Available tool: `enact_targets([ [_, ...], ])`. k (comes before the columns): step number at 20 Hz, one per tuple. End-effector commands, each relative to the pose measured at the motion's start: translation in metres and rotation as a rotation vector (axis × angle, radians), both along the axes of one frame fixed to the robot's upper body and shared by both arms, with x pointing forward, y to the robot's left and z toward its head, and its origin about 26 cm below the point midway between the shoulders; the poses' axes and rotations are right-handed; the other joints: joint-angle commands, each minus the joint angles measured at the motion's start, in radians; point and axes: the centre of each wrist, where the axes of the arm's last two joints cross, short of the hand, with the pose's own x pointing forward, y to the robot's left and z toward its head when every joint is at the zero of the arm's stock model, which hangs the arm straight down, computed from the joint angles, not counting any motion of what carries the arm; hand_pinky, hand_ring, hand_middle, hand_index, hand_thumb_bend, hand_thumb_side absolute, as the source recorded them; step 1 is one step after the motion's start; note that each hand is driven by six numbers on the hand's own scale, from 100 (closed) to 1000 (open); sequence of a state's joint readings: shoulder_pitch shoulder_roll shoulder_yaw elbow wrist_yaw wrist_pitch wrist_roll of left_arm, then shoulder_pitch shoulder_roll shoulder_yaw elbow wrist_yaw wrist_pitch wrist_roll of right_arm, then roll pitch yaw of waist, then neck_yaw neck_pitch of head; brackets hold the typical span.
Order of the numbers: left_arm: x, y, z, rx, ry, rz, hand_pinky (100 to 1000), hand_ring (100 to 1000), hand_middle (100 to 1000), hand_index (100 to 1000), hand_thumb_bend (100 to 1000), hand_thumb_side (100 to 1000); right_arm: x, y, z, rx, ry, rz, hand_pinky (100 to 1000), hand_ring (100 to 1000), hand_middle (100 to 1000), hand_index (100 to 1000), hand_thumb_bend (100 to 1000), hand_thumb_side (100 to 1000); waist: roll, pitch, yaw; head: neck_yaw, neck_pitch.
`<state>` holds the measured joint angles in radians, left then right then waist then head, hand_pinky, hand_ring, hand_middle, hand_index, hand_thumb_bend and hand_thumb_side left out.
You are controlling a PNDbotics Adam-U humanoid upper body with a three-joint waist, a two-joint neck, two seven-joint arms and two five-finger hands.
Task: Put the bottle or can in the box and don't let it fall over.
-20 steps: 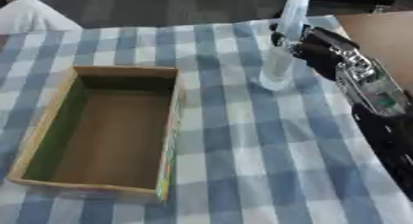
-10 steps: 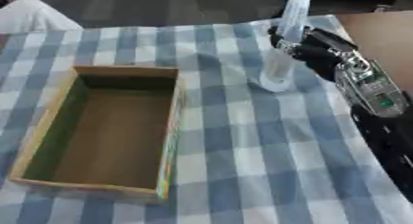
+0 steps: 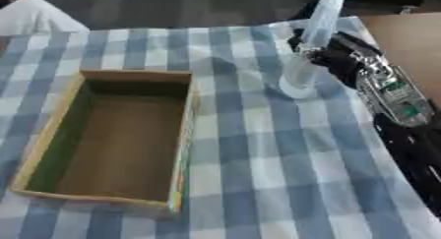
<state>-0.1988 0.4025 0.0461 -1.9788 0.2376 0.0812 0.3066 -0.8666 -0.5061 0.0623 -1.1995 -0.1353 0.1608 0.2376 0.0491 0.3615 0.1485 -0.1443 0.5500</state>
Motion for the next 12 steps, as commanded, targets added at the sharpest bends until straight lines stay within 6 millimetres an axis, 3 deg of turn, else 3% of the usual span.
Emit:
enact_targets([
  [1, -0.002, 0.0006, 0.0083, 0.016, -0.03, -0.005, 462, 669, 680, 693, 100, 742, -0.0014, -0.0028, 0.0091, -0.003, -0.04, -0.03, 1000, 1000, 1000, 659, 100, 369, 0.0, -0.016, 0.0, -0.004, -0.015],
  [6, -0.0021, 0.0006, 0.0084, 0.015, -0.031, -0.006, 462, 668, 680, 691, 100, 741, -0.0011, -0.0018, 0.0096, 0.017, -0.063, -0.042, 1000, 1000, 968, 587, 100, 366, 0.0, -0.017, 0.0, -0.006, -0.015],
  [10, -0.0021, 0.0003, 0.0083, 0.015, -0.031, -0.008, 461, 667, 679, 689, 100, 741, -0.0011, 0.0007, 0.0122, 0.011, -0.086, -0.042, 1000, 1000, 874, 445, 100, 350, -0.001, -0.017, 0.0, -0.008, -0.016],
  [12, -0.0021, 0.0003, 0.0082, 0.015, -0.03, -0.009, 461, 667, 679, 689, 100, 741, -0.0011, 0.002, 0.0128, 0.001, -0.096, -0.038, 1000, 1000, 792, 333, 100, 342, 0.0, -0.016, 0.001, -0.009, -0.017],
])
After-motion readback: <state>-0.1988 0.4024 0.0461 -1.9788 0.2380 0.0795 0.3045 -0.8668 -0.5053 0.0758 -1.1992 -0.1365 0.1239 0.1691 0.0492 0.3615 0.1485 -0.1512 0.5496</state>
